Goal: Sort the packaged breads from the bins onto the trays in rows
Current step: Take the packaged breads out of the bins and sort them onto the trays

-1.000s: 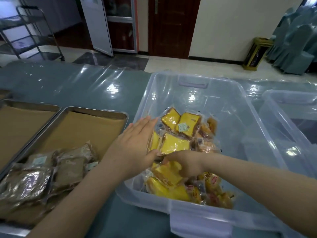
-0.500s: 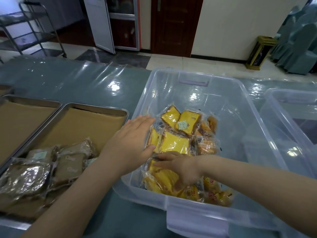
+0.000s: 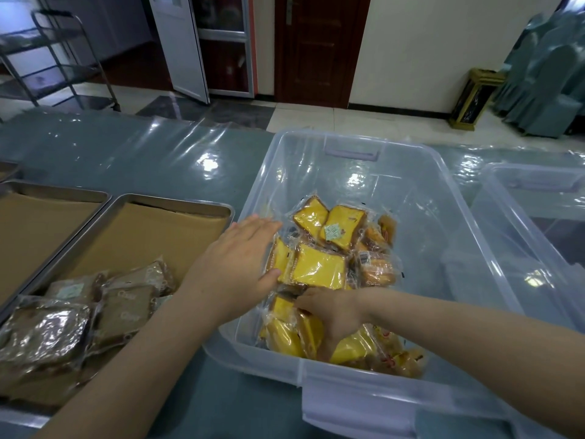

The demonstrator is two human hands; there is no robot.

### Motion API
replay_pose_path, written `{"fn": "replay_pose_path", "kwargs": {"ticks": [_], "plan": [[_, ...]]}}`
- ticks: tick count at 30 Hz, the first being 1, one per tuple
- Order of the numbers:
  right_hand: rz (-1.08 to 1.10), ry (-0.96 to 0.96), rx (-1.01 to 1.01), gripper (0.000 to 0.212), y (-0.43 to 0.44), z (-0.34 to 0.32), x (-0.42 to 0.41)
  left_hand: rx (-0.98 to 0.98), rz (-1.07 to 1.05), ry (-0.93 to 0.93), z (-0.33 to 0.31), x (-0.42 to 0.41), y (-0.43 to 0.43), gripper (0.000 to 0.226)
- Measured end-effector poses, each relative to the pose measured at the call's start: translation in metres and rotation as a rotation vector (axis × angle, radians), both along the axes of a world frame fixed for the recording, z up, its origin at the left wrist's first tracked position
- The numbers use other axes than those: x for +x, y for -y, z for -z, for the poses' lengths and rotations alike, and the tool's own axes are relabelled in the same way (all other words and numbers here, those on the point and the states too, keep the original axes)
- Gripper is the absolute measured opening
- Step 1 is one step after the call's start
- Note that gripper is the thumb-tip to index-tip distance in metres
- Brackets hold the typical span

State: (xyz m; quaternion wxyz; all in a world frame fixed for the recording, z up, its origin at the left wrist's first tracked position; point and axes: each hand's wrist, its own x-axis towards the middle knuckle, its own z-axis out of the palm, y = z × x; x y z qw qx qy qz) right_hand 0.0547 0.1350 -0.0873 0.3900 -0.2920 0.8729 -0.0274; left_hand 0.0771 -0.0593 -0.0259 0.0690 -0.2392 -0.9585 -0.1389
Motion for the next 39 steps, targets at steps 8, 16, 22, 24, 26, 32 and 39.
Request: {"fn": "replay_pose_path", "kwargs": {"ticks": [8,16,22,24,26,32,39], "plan": [[0.201,-0.185,0.008,0.09,-0.002,-0.019,-0.009,-0.025,-0.005,0.023,0.0,0.0,0.0,0.066],[0.415,-0.499,0.107,0.065,-0.031,-0.036,-0.029,-0.216,-0.005,0.008,-0.005,0.004,-0.003,0.068],[0.584,-0.541,0.123,0.051,-0.046,-0.042,-0.041,-0.361,-0.078,0.035,-0.025,-0.029,-0.052,0.036],[0.631,-0.546,0.152,0.053,-0.052,-0.042,-0.042,-0.457,-0.017,0.029,-0.02,-0.055,-0.078,0.024],[0.665,-0.531,0.18,0.055,-0.057,-0.042,-0.044,-0.555,0.011,0.101,-0.008,-0.078,-0.097,0.024],[0.743,-0.466,0.18,0.055,-0.061,-0.037,-0.043,-0.789,-0.091,0.355,0.06,-0.105,-0.097,0.094],[0.761,-0.453,0.151,0.051,-0.062,-0.036,-0.044,-0.793,-0.093,0.321,0.076,-0.105,-0.101,0.093]]}}
